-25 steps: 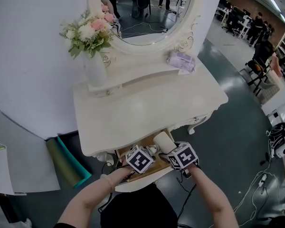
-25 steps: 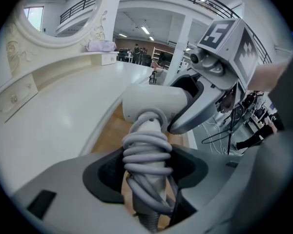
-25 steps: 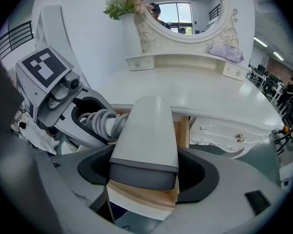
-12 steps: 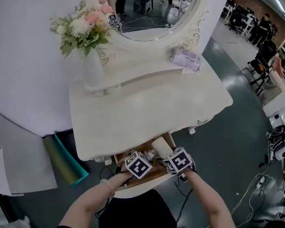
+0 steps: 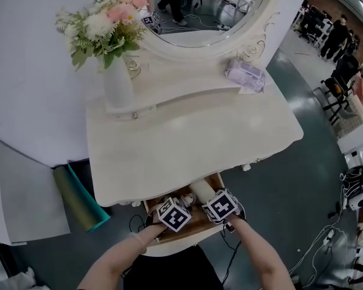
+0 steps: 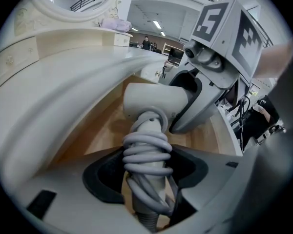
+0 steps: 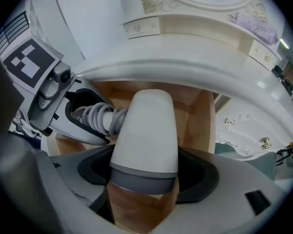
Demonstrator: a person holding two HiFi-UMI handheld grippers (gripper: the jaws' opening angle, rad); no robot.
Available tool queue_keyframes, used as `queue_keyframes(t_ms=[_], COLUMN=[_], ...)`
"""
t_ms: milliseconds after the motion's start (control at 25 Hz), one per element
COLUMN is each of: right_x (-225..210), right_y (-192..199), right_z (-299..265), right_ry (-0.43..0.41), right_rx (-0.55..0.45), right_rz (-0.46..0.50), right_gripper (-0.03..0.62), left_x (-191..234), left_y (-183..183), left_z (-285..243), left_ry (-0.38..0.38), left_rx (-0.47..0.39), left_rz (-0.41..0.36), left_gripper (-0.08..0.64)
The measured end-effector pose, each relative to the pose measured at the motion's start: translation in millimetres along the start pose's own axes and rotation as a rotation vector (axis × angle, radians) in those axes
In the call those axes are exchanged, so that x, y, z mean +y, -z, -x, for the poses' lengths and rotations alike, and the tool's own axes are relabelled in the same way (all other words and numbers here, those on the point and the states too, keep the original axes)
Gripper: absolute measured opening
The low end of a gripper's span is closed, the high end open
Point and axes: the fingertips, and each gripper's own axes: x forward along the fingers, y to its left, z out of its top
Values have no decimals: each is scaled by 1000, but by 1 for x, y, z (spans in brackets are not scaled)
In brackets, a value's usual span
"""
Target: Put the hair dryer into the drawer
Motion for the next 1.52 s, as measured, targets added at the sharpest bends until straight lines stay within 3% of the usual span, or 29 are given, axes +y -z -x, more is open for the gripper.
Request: queue_keyframes(t_ms=[200,600,760,1000,1200,1520], right_x=[1,0,1,2,2,1], right_y=[-3,1,5,6,5,6], right_z=[-12,-25,-28,-27,-27,-24], right_ry=[11,110,135,124,125,129], right_rx=[28,97,117,114,108,86], right_rz=[35,125,162,159,154,113], right_gripper=[359,359,359,359,359,359], left_x=[14,12,13,12,4,4], left_y=[5,15,18,20,17,17], left_z=[-9,-20,-25,-27,-25,-18], left_ry=[-55,-62,-97,-90,-26,-27], left_rx=[10,39,69,63,42,34], left_rz=[-2,21,-53,-46,-52,-55], left_gripper=[268,270,276,284,423,422])
